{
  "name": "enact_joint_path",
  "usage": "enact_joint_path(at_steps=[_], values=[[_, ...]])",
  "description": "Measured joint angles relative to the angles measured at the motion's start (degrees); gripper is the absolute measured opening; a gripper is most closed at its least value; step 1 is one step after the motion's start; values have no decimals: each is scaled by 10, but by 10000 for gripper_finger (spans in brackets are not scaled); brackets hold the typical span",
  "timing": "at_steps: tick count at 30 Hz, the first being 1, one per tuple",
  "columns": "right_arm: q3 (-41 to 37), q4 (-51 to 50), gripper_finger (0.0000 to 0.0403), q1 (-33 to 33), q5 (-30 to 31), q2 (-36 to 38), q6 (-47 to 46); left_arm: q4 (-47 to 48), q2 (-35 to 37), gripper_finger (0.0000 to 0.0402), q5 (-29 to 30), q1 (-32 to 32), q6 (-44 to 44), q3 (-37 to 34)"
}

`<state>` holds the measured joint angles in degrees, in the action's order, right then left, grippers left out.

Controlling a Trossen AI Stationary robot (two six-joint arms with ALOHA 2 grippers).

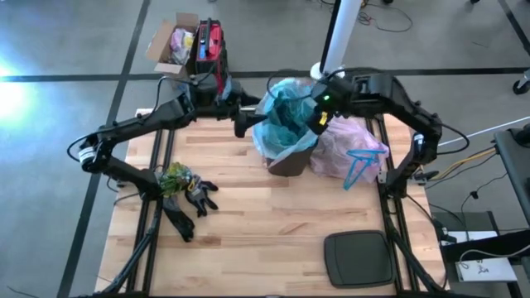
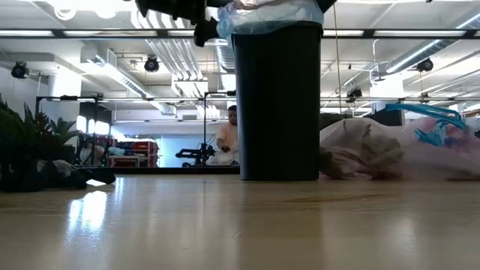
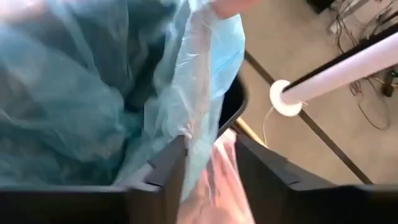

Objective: Place trash/remove bag and relplace
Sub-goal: Insert the new blue trash bag into the trash bin

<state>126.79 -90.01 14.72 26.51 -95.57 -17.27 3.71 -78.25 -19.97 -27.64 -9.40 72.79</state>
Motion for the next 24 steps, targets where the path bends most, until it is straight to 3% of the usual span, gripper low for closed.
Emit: enact_joint_path(at_steps=[5, 12, 17, 24], values=[[68, 57, 188, -20, 1, 8, 18, 56, -34, 311, 85, -7, 79, 43], [72, 234, 212, -31, -75, -6, 55, 56, -71, 311, 90, -19, 83, 70], [61, 215, 207, -31, -107, -51, 96, 63, -68, 311, 91, -21, 102, 98], [43, 85, 207, -9, -99, -70, 110, 150, -47, 311, 188, -56, 181, 122]])
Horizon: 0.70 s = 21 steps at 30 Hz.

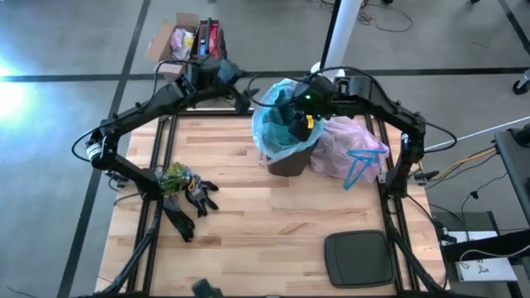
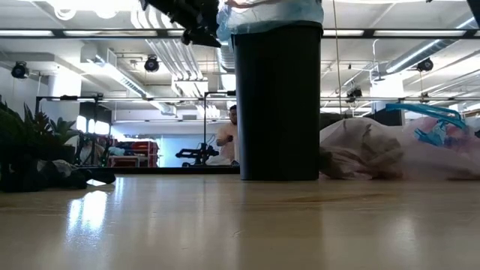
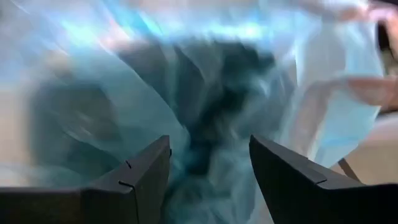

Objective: Place trash/remove bag and relplace
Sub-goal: Insert the new blue trash bag into the trash bin

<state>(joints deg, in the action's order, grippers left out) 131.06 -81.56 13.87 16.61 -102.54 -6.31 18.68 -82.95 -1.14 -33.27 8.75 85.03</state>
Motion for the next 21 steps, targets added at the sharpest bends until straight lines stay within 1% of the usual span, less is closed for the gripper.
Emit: enact_joint_path(at_steps=[2, 4, 6, 8, 11, 12, 13, 16, 19, 21], values=[[-10, -30, 208, 10, 4, 1, -2, 9, 8, 311, 2, -10, -9, -3], [-14, -49, 207, 16, 20, 6, -12, 18, 15, 311, -2, -14, -33, -7], [-14, -57, 204, 25, 38, 20, -16, 17, 23, 311, -40, -14, -55, -11], [-14, -58, 201, 33, 46, 32, -17, 7, 30, 311, -123, -12, -73, -13], [-14, -55, 200, 42, 47, 38, -18, -38, 31, 311, -270, -5, -119, -22], [-15, -50, 200, 42, 45, 39, -18, -56, 28, 311, -300, 1, -136, -24], [-15, -43, 201, 42, 44, 40, -17, -75, 24, 311, -313, 9, -153, -26], [-15, -6, 201, 42, 30, 47, -10, -114, 12, 311, -309, 33, -167, -27], [-15, 34, 199, 42, -20, 49, 0, -134, 0, 311, -310, 51, -163, -26], [-15, 46, 201, 42, -39, 45, 5, -133, -13, 311, -310, 56, -152, -26]])
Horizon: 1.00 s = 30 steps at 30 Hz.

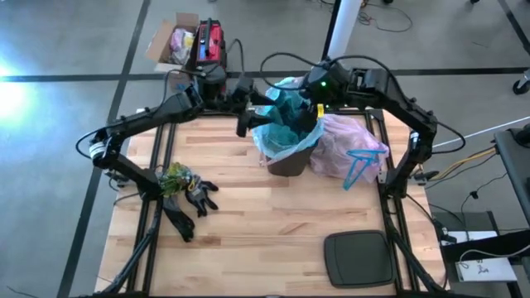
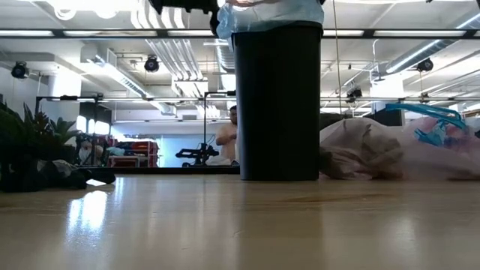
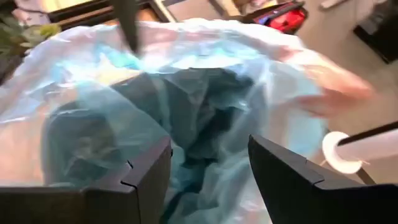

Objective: Place trash/remove bag and relplace
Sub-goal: Insert the new blue trash bag into the trash bin

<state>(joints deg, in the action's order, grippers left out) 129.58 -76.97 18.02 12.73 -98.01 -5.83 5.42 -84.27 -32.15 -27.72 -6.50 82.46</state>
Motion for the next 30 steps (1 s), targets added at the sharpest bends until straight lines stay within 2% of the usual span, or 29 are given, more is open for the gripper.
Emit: enact_joint_path(at_steps=[2, 7, 10, 18, 23, 27, 30], values=[[-2, -1, 202, 0, -3, -3, 5, 15, -12, 311, 9, -1, 3, 0], [-32, -5, 203, 14, 26, -3, -12, 47, -25, 311, 98, -26, 16, 0], [-48, -17, 200, 37, 38, -3, -33, 52, -25, 311, 127, -44, 17, 0], [-78, -72, 200, 99, 44, 1, -69, 74, -22, 311, 128, -71, 15, -6], [-78, -121, 202, 117, 100, 11, -84, 81, -22, 311, 127, -70, 15, -26], [-78, -117, 206, 121, 96, 30, -81, 73, -22, 311, 128, -71, 15, -42], [-78, -89, 204, 116, 60, 45, -65, 71, -22, 311, 127, -71, 15, -39]])
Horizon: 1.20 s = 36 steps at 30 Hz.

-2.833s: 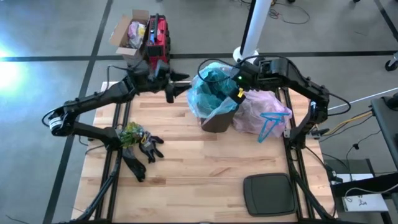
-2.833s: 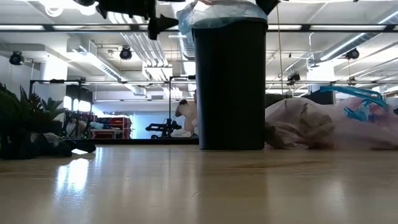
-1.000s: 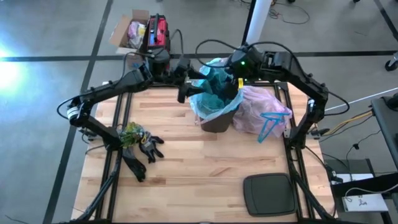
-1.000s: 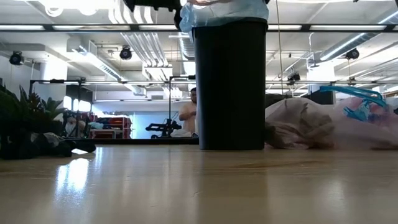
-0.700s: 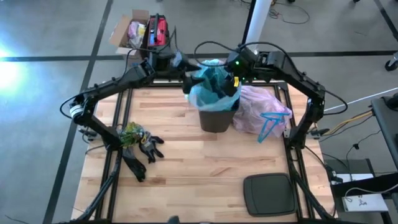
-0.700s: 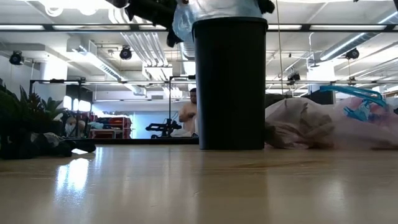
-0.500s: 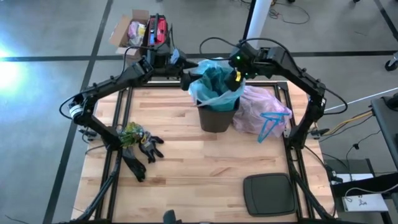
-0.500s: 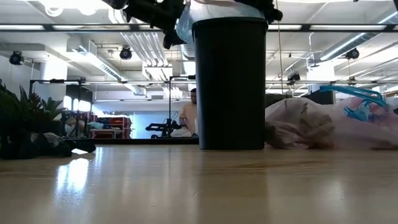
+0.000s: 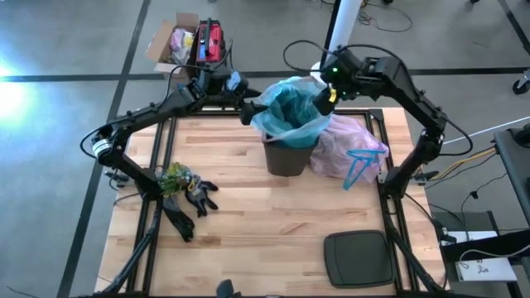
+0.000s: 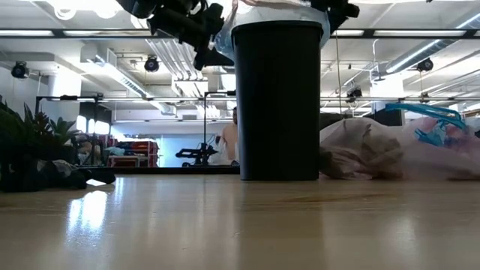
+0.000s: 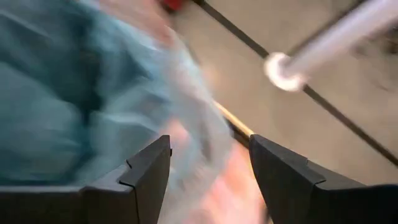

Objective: Place trash/remove bag and relplace
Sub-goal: Insert the new blue trash bag into the trash bin

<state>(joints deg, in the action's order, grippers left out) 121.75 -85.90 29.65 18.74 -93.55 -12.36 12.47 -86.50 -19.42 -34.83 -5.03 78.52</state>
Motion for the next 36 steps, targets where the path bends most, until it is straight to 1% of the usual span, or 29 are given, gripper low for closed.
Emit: enact_joint_path(at_steps=[5, 9, 11, 14, 16, 19, 22, 26, 29, 32, 34, 36], values=[[0, 101, 199, -13, -130, 24, 21, 0, 3, 311, 0, 0, -6, 28], [0, 157, 200, -11, -190, 24, 25, -4, 4, 311, 2, -1, 1, 59], [-1, 160, 199, -9, -192, 15, 33, -3, 4, 311, 24, -1, 21, 66], [-13, 157, 193, 3, -189, -3, 43, -3, 4, 311, 83, 0, 52, 68], [-24, 157, 188, 12, -182, -13, 44, -4, 4, 311, 112, -1, 68, 65], [-40, 158, 183, 29, -129, -21, 38, -11, -2, 311, 130, -1, 87, 52], [-46, 159, 179, 41, -75, -30, 12, -7, -13, 311, 149, 0, 92, 38], [-47, 160, 174, 49, -71, -31, 5, -4, -21, 311, 164, -2, 120, 30], [-47, 158, 174, 48, -72, -28, 6, -4, -11, 311, 177, -2, 137, 31], [-47, 157, 176, 47, -73, -25, 10, -3, 13, 311, 168, -2, 133, 45], [-47, 155, 176, 47, -73, -23, 10, -10, 36, 311, 139, -2, 121, 55], [-47, 155, 174, 48, -73, -24, 11, -22, 52, 311, 91, -2, 98, 65]])
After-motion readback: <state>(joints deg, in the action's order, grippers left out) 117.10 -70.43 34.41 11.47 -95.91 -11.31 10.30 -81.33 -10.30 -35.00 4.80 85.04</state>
